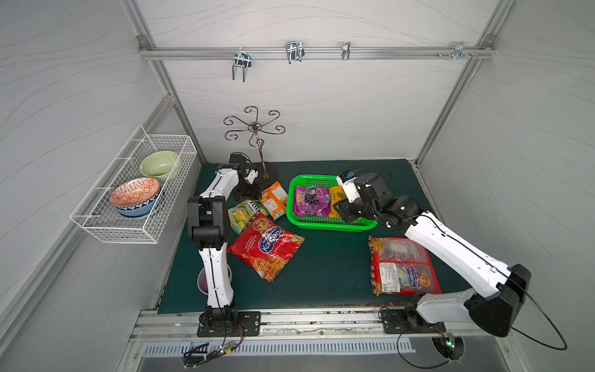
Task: Put the candies in the basket
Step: Pick up the candy at the center of the board.
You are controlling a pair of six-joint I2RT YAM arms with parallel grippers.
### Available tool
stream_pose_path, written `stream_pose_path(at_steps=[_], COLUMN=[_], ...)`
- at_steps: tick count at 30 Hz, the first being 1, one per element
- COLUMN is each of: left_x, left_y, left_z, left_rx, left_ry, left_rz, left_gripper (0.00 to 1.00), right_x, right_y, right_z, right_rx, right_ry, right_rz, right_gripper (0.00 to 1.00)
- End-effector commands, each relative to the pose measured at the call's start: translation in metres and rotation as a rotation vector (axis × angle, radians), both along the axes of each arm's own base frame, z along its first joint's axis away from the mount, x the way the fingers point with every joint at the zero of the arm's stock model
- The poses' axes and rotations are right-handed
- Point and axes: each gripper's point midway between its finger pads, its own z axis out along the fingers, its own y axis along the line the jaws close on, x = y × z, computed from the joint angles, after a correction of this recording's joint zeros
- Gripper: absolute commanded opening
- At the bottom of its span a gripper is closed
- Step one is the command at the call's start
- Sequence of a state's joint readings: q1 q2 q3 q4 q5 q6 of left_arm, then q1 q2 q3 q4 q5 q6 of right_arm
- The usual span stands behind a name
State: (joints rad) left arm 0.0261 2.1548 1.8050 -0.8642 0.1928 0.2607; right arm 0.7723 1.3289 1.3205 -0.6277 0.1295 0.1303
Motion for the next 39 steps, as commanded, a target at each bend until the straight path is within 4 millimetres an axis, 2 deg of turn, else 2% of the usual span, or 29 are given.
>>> stream_pose_path(at_steps=[1,5,12,20,29,33,34,38,39], left_x=[0.009,0.021,0.036,0.032,0.02,0.021,0.021,0.022,0.02], left_y=[-0.017,-0.017,-0.021,-0.039,-0.059,-0.063,-0.064,-0.065,-0.066], left_z=[0.001,-0.011,-0.02,-0.031,-0.028,-0.023,-0.021,-0.007,-0.004], left_rx=[-0.116,-0.119,-0.154,-0.26,-0.37,-0.401,-0.405,-0.412,-0.419], left_ry=[0.018,0.031,0.041,0.1,0.152,0.156,0.153,0.129,0.127], left_rz=[0.001,0.011,0.02,0.0,-0.024,-0.02,-0.02,-0.031,-0.036], left_gripper=[0.74,0.7,0.66,0.62,0.43,0.3,0.29,0.12,0.11], right_x=[-0.001,-0.002,-0.002,-0.003,-0.001,-0.001,-0.001,-0.001,-0.001], right_y=[0.006,0.008,0.009,0.01,0.014,0.014,0.015,0.015,0.015], right_z=[-0.002,-0.002,0.0,0.0,0.0,0.0,0.0,-0.001,-0.001], right_rx=[-0.013,-0.022,-0.03,-0.046,-0.058,-0.067,-0.068,-0.07,-0.07], right_ry=[-0.018,-0.023,-0.022,-0.022,-0.016,-0.019,-0.02,-0.018,-0.017], right_rz=[0.006,0.011,0.012,0.011,0.014,0.013,0.013,0.013,0.012], right_gripper=[0.49,0.49,0.49,0.49,0.49,0.49,0.49,0.49,0.49])
